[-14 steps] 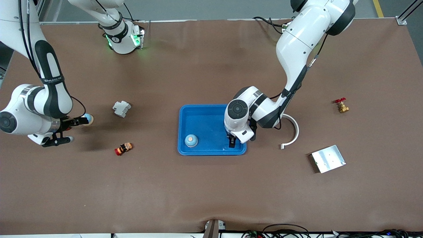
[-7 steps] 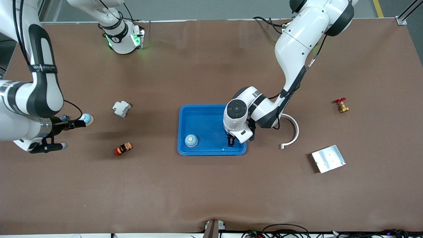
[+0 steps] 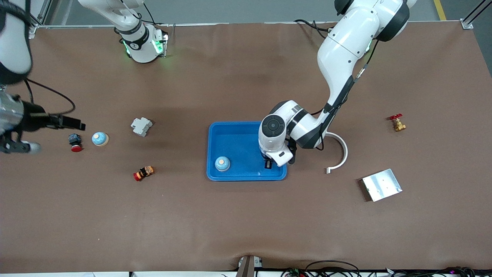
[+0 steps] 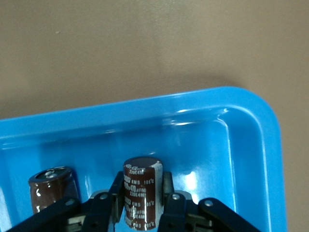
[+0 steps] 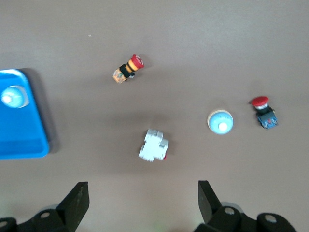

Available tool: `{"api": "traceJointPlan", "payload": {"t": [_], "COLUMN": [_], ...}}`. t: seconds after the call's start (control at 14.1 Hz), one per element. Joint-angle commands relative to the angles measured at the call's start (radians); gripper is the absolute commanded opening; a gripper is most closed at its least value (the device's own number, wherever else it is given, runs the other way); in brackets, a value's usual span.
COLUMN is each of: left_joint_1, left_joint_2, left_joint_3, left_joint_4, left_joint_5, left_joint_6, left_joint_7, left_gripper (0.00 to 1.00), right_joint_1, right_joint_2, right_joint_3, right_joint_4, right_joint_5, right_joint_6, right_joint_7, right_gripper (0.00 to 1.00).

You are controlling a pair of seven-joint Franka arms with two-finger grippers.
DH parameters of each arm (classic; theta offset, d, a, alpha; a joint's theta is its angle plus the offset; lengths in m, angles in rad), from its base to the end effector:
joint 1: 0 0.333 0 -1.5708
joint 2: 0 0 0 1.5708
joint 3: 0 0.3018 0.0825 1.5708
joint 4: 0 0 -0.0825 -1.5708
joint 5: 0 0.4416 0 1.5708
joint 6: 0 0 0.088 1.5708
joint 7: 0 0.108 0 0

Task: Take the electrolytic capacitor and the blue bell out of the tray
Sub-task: 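Carry the capacitor toward the white arc with the left gripper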

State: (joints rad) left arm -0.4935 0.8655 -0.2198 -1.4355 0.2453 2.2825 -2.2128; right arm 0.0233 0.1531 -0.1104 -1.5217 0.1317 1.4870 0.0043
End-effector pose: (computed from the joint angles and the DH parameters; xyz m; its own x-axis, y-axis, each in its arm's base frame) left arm 0.5915 -0.4720 0.1346 0.1552 0.9878 0.0122 0.9877 -0.1553 0.0159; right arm 0.6408 -0.0366 0.5337 0.9793 -0.0806 -0.1857 -0.1028 -0.9882 -0.1132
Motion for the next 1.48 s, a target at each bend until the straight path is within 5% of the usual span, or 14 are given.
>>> {"api": "traceJointPlan", "payload": {"t": [0.0, 0.21, 0.49, 0.78, 1.41], "left_joint_1": [-0.002, -0.011, 0.006, -0.017, 0.003], "left_joint_2": [-0.046, -0.097, -0.209, -0.224, -0.240], "left_joint_3": [0.010, -0.003, -0.090, -0.092, -0.084], "left_joint_4": [0.012, 0.012, 0.006, 0.010, 0.009], "left_joint_5": [0.023, 0.032, 0.009, 0.023, 0.023], "left_joint_6": [-0.012, -0.055, -0.173, -0.179, -0.232], "left_joint_7": [0.056, 0.201, 0.549, 0.634, 1.014], "left_gripper": [0.00, 0.00, 0.00, 0.00, 0.00], "right_joint_1": [-0.054, -0.071, -0.083, -0.074, -0.060], "right_joint_2": [-0.026, -0.033, -0.023, -0.023, -0.023], "right_joint_3": [0.055, 0.138, 0.100, 0.104, 0.104], "right_joint_4": [0.072, 0.123, 0.121, 0.120, 0.118], "right_joint_5": [-0.003, -0.131, -0.075, -0.148, -0.153], "right_joint_6": [-0.080, -0.114, -0.087, -0.050, -0.037], "right_joint_7": [0.014, 0.019, 0.000, 0.003, 0.002], "right_gripper": [1.00, 1.00, 1.00, 1.00, 1.00]}}
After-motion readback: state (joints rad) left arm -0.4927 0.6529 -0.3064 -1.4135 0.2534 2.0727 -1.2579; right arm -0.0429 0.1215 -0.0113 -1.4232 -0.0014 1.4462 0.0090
